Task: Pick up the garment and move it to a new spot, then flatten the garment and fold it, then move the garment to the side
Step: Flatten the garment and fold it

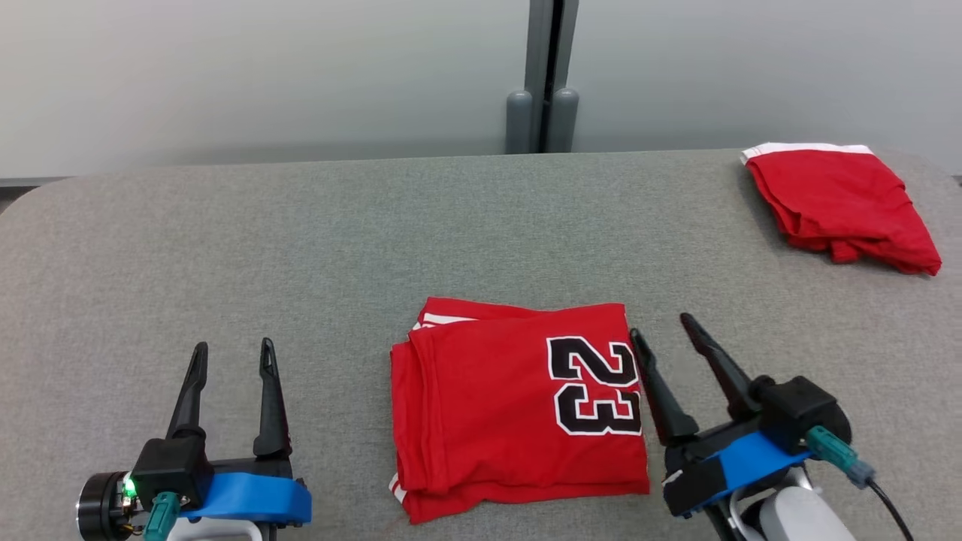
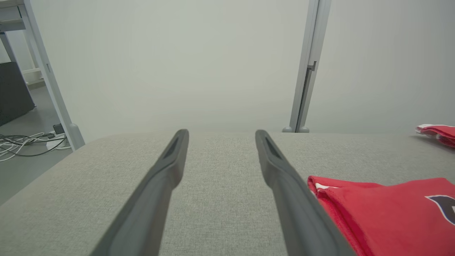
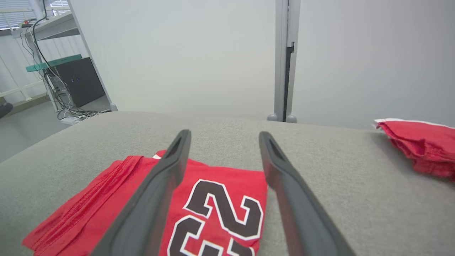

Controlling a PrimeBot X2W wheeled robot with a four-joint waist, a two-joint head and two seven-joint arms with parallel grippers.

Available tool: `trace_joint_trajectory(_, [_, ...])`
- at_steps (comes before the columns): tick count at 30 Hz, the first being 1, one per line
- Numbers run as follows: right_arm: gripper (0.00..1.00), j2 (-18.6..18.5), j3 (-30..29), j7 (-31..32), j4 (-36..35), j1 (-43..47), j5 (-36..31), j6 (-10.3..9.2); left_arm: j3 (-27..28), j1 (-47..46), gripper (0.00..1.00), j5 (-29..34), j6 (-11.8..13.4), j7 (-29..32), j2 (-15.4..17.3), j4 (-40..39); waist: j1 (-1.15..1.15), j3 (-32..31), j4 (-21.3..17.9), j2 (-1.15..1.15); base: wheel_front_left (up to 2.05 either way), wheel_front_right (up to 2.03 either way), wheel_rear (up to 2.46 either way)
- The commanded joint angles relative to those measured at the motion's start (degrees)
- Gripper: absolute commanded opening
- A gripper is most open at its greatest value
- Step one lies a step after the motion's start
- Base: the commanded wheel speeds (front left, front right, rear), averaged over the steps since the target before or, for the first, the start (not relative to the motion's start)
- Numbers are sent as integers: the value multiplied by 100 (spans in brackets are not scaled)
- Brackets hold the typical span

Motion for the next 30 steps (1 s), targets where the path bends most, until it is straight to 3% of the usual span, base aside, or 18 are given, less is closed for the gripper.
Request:
trace_joint_trajectory(1, [100,7,-144,-17,-88,133,-53,1,38,-44,100,40,7,-25,-2,-24,0,-60,-87,0,0,0,0])
trace_joint_trajectory(12, [100,151,-1156,-17,-541,772,-320,1,116,126,100,104,-77,-25,80,28,0,-353,-326,0,0,0,0])
trace_joint_trajectory(30, [100,285,-1610,234,-734,1473,-557,1,62,601,100,34,-78,-25,180,119,0,-579,-136,0,0,0,0])
